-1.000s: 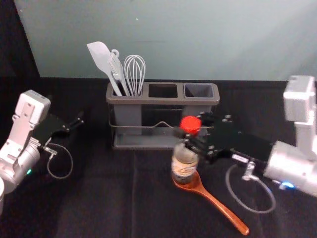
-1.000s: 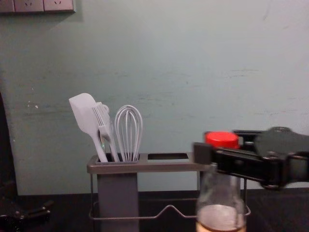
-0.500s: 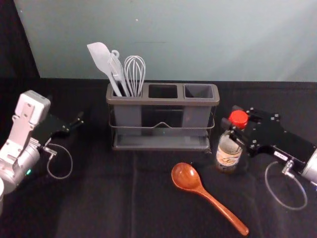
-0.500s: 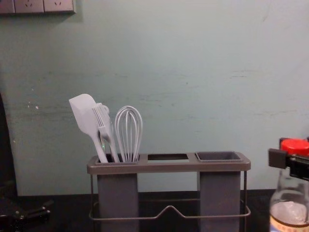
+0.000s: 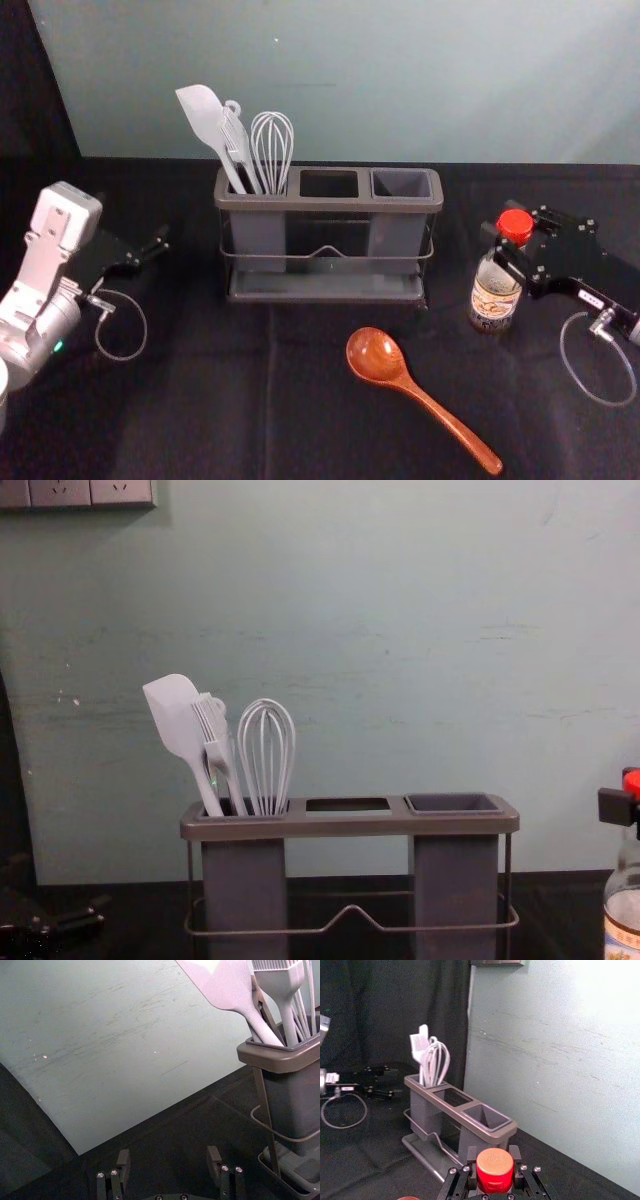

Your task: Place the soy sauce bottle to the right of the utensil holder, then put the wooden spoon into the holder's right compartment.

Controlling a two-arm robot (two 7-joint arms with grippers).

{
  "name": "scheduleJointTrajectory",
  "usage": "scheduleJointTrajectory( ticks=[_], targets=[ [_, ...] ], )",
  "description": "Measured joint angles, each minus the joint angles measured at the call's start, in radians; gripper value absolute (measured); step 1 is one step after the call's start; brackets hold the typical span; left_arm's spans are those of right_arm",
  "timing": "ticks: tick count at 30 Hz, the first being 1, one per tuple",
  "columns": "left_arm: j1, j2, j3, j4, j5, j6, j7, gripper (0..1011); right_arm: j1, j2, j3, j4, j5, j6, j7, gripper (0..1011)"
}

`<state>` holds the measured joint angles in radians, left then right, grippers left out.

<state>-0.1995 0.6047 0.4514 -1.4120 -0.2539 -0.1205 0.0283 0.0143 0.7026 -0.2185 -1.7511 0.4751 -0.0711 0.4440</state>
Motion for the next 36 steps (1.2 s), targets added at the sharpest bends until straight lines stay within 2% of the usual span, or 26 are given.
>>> scheduleJointTrajectory(
  ticks=[10, 15, 23, 29, 36],
  targets=[
    [0.000, 0.000, 0.000, 0.000, 0.000, 0.000, 0.000, 1005, 0.029, -0.064, 0.014, 0.069, -0.003, 0.003, -0.006, 381],
    [0.000, 0.000, 0.000, 0.000, 0.000, 0.000, 0.000, 1005, 0.069, -0.107, 0.014, 0.128, 0.001, 0.003, 0.001, 381],
    [0.000, 0.000, 0.000, 0.000, 0.000, 0.000, 0.000, 1005, 0.150, -0.158, -0.011, 0.214, -0.012, 0.011, 0.023, 381],
    [0.000, 0.000, 0.000, 0.000, 0.000, 0.000, 0.000, 1005, 0.198, -0.183, -0.026, 0.263, -0.008, 0.017, 0.038, 381],
    [0.000, 0.000, 0.000, 0.000, 0.000, 0.000, 0.000, 1005, 0.246, -0.209, -0.047, 0.306, -0.030, 0.016, 0.036, 381]
  ],
)
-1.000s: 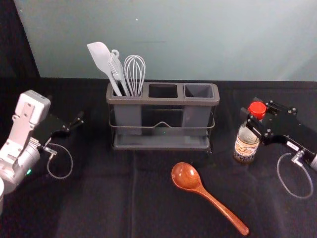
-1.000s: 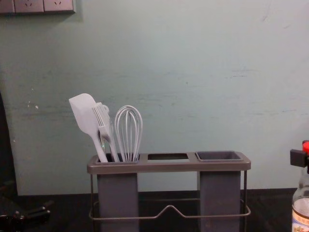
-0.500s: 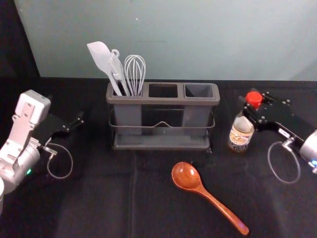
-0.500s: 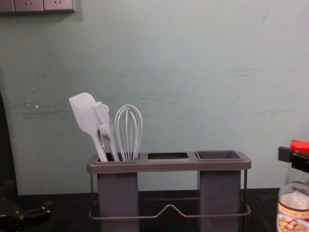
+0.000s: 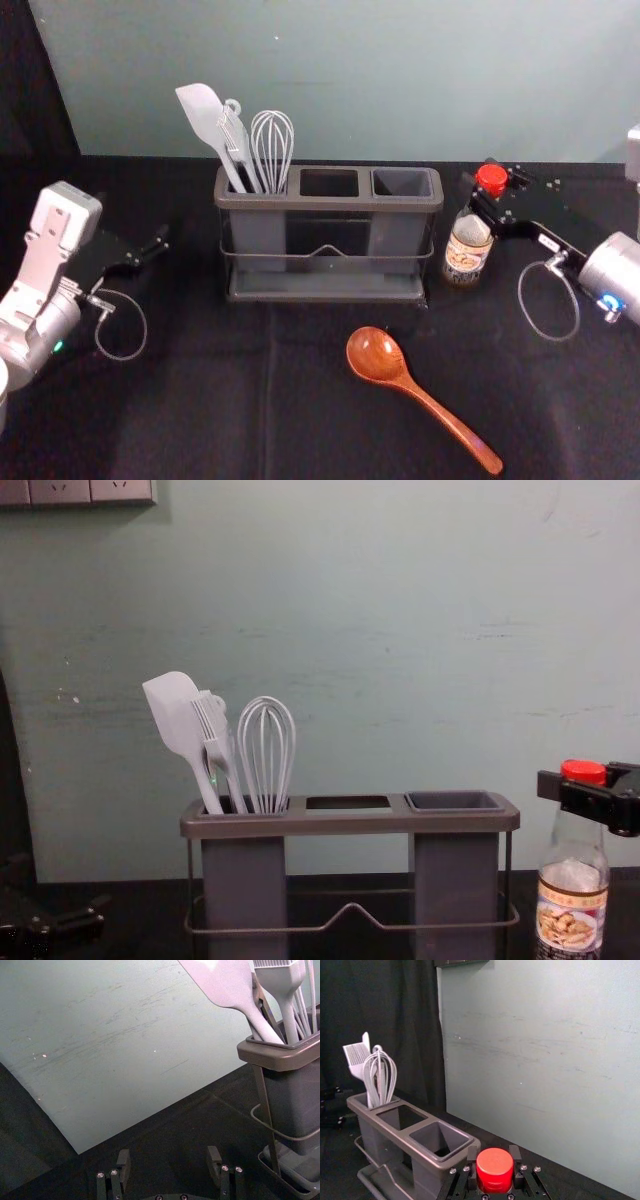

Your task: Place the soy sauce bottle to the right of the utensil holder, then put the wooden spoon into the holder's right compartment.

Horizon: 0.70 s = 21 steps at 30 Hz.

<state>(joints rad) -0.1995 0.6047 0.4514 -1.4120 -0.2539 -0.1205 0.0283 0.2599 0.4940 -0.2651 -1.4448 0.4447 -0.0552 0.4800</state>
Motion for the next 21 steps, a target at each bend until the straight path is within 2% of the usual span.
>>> scheduleJointTrajectory(
  ticks=[6, 21],
  targets=[
    [0.000, 0.000, 0.000, 0.000, 0.000, 0.000, 0.000, 1005, 0.025, -0.021, -0.011, 0.032, -0.008, 0.003, -0.005, 381],
    [0.000, 0.000, 0.000, 0.000, 0.000, 0.000, 0.000, 1005, 0.042, -0.035, -0.017, 0.081, -0.020, 0.002, -0.004, 381]
  ],
)
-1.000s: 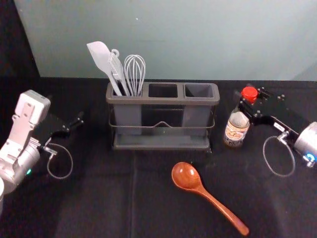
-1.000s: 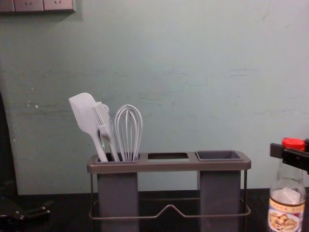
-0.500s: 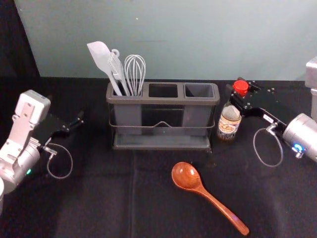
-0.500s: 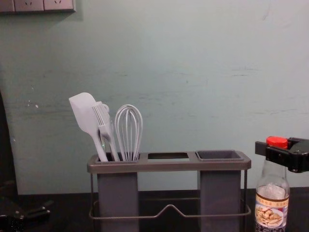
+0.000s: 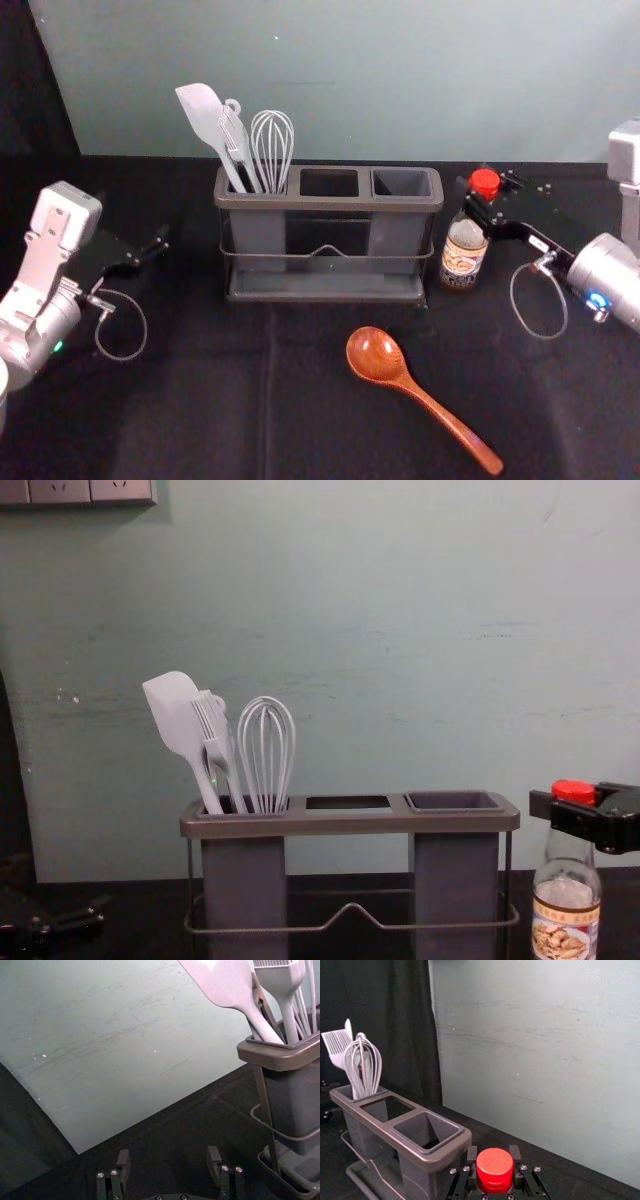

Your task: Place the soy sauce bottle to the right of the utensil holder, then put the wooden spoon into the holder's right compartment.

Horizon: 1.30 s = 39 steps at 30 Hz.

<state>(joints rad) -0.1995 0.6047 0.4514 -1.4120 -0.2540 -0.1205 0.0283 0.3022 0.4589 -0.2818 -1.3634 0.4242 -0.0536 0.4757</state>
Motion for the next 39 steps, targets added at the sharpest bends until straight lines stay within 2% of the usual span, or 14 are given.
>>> scheduleJointTrajectory(
  ticks=[35, 39],
  targets=[
    [0.000, 0.000, 0.000, 0.000, 0.000, 0.000, 0.000, 1005, 0.005, -0.007, 0.007, 0.024, -0.001, -0.008, 0.010, 381],
    [0.000, 0.000, 0.000, 0.000, 0.000, 0.000, 0.000, 1005, 0.004, -0.006, 0.006, 0.025, -0.002, -0.005, 0.009, 466]
  ],
)
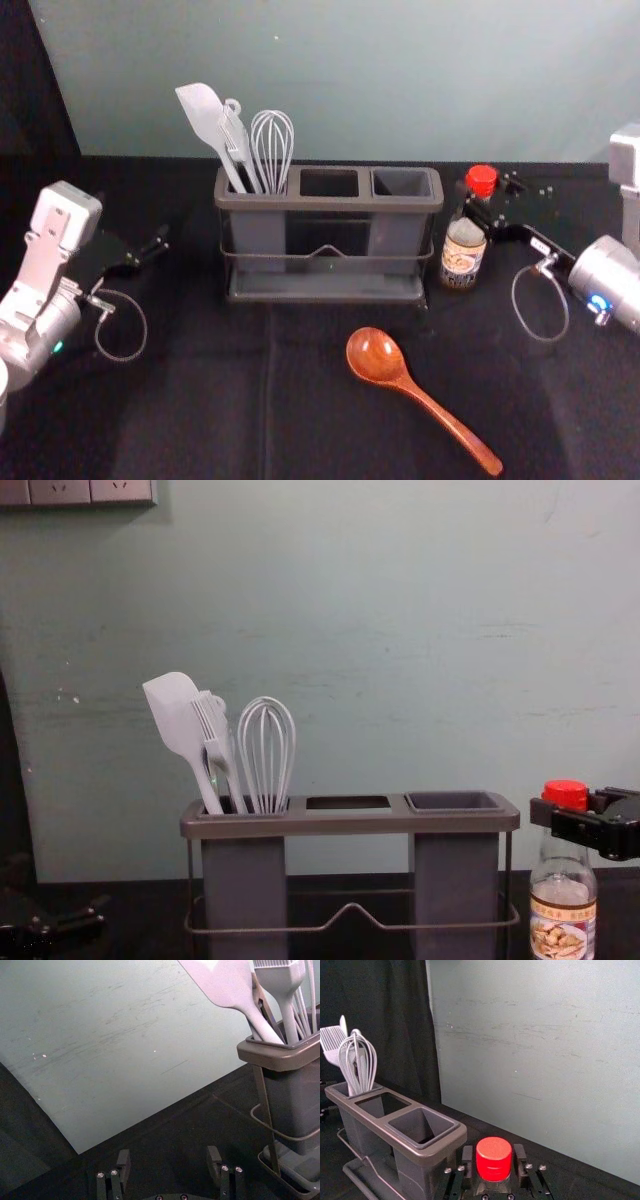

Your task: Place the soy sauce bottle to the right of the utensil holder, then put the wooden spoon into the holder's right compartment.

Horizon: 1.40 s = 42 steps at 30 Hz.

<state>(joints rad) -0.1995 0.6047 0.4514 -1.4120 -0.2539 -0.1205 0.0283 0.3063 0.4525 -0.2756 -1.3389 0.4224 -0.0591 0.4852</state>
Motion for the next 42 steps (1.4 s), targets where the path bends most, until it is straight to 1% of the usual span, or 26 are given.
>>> scheduleJointTrajectory(
  ticks=[2, 3, 4, 5, 6, 8, 11, 12, 13, 14, 15, 16, 18, 30, 36, 40, 41, 42],
  targets=[
    [0.000, 0.000, 0.000, 0.000, 0.000, 0.000, 0.000, 1005, 0.000, 0.000, 0.000, 0.000, 0.000, 0.000, 0.000, 548],
    [0.000, 0.000, 0.000, 0.000, 0.000, 0.000, 0.000, 1005, 0.000, 0.000, 0.000, 0.000, 0.000, 0.000, 0.000, 563],
    [0.000, 0.000, 0.000, 0.000, 0.000, 0.000, 0.000, 1005, 0.000, 0.000, 0.000, 0.000, 0.000, 0.000, 0.000, 621],
    [0.000, 0.000, 0.000, 0.000, 0.000, 0.000, 0.000, 1005, 0.000, 0.000, 0.000, 0.000, 0.000, 0.000, 0.000, 621],
    [0.000, 0.000, 0.000, 0.000, 0.000, 0.000, 0.000, 1005, 0.000, 0.000, 0.000, 0.000, 0.000, 0.000, 0.000, 650],
    [0.000, 0.000, 0.000, 0.000, 0.000, 0.000, 0.000, 1005, 0.000, 0.000, 0.000, -0.001, 0.000, 0.000, 0.000, 730],
    [0.000, 0.000, 0.000, 0.000, 0.000, 0.000, 0.000, 1005, 0.000, 0.000, 0.000, -0.001, 0.000, 0.000, -0.001, 805],
    [0.000, 0.000, 0.000, 0.000, 0.000, 0.000, 0.000, 1005, 0.000, 0.000, 0.000, -0.001, 0.000, 0.000, -0.001, 861],
    [0.000, 0.000, 0.000, 0.000, 0.000, 0.000, 0.000, 1005, 0.000, 0.000, 0.000, -0.001, 0.000, 0.000, -0.001, 877],
    [0.000, 0.000, 0.000, 0.000, 0.000, 0.000, 0.000, 1005, 0.000, 0.000, 0.000, -0.001, 0.000, 0.000, -0.001, 915],
    [0.000, 0.000, 0.000, 0.000, 0.000, 0.000, 0.000, 1005, 0.000, 0.000, 0.000, -0.001, 0.000, 0.000, -0.001, 915],
    [0.000, 0.000, 0.000, 0.000, 0.000, 0.000, 0.000, 1005, 0.000, 0.000, 0.000, -0.001, 0.000, 0.000, -0.001, 959],
    [0.000, 0.000, 0.000, 0.000, 0.000, 0.000, 0.000, 1005, 0.000, 0.000, 0.000, -0.001, 0.001, 0.000, -0.001, 998],
    [0.000, 0.000, 0.000, 0.000, 0.000, 0.000, 0.000, 1005, -0.001, 0.000, 0.001, -0.003, 0.001, -0.001, -0.002, 1004],
    [0.000, 0.000, 0.000, 0.000, 0.000, 0.000, 0.000, 1005, -0.032, 0.017, 0.017, -0.057, 0.013, 0.000, -0.002, 1004],
    [0.000, 0.000, 0.000, 0.000, 0.000, 0.000, 0.000, 1005, -0.060, 0.034, 0.035, -0.108, 0.024, 0.001, -0.006, 1004],
    [0.000, 0.000, 0.000, 0.000, 0.000, 0.000, 0.000, 1005, -0.075, 0.043, 0.044, -0.137, 0.030, 0.002, -0.010, 1004],
    [0.000, 0.000, 0.000, 0.000, 0.000, 0.000, 0.000, 1005, -0.082, 0.047, 0.049, -0.149, 0.034, 0.003, -0.010, 1004]
  ],
)
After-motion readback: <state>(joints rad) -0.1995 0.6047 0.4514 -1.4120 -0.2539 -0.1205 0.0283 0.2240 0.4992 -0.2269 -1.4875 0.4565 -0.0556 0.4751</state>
